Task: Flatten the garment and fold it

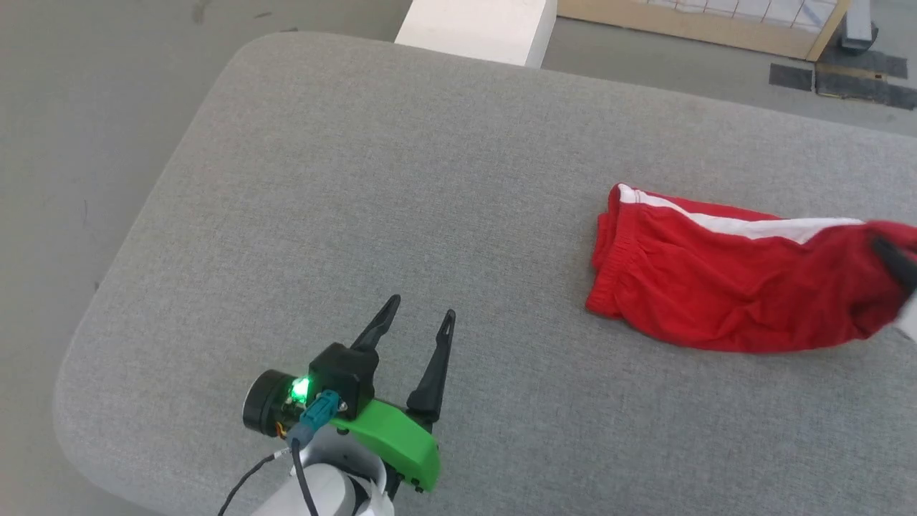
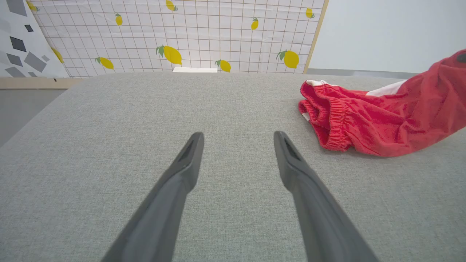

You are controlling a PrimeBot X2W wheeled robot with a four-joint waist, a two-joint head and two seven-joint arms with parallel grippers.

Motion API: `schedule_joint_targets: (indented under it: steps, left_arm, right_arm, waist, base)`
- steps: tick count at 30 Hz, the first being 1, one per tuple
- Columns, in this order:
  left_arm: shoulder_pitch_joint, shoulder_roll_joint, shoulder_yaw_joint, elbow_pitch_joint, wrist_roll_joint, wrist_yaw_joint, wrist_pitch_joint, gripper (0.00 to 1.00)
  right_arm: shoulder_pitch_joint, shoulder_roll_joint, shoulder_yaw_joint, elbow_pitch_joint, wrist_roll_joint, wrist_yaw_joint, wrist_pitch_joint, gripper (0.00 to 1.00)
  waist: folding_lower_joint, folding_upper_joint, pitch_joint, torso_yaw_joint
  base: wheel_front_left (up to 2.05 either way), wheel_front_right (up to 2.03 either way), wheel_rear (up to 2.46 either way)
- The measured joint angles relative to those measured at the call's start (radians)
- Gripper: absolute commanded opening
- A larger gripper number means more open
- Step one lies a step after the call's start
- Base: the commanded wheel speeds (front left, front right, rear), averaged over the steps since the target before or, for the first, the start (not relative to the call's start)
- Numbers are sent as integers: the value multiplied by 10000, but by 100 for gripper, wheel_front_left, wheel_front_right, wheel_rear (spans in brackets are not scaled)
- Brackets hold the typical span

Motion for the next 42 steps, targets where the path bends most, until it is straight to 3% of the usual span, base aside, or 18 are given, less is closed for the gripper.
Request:
schedule_joint_targets:
  steps: [6,15,23,30,31,32,42]
  left_arm:
    - [9,2,-33,-29,-61,0,0,100]
    - [5,-150,-130,4,-79,40,-2,100]
    - [-12,-259,-134,151,-159,40,-77,100]
    - [-26,-368,-161,226,-161,40,-136,100]
    - [-28,-372,-165,242,-163,40,-142,100]
    - [-28,-376,-165,259,-165,40,-173,100]
    - [-34,-357,-121,433,-265,46,-174,100]
  right_arm:
    - [-389,656,1091,-842,142,0,245,0]
    - [-1244,997,2867,-631,-63,0,136,0]
    - [-1140,621,4036,23,-706,0,286,0]
    - [-1093,385,4688,568,-838,0,-247,0]
    - [-1107,405,4777,587,-838,0,-366,12]
    - [-1125,408,4878,591,-838,0,-453,100]
    - [-1309,516,5551,198,-215,0,-1421,100]
  waist:
    - [0,0,6,134]
    - [0,0,270,627]
    - [0,0,557,999]
    - [0,0,829,1088]
    - [0,0,840,1086]
    - [0,0,840,1078]
    - [0,0,410,790]
  base:
    - [0,0,0]
    - [0,0,0]
    - [0,0,0]
    - [0,0,0]
    - [0,0,0]
    - [0,0,0]
    - [0,0,0]
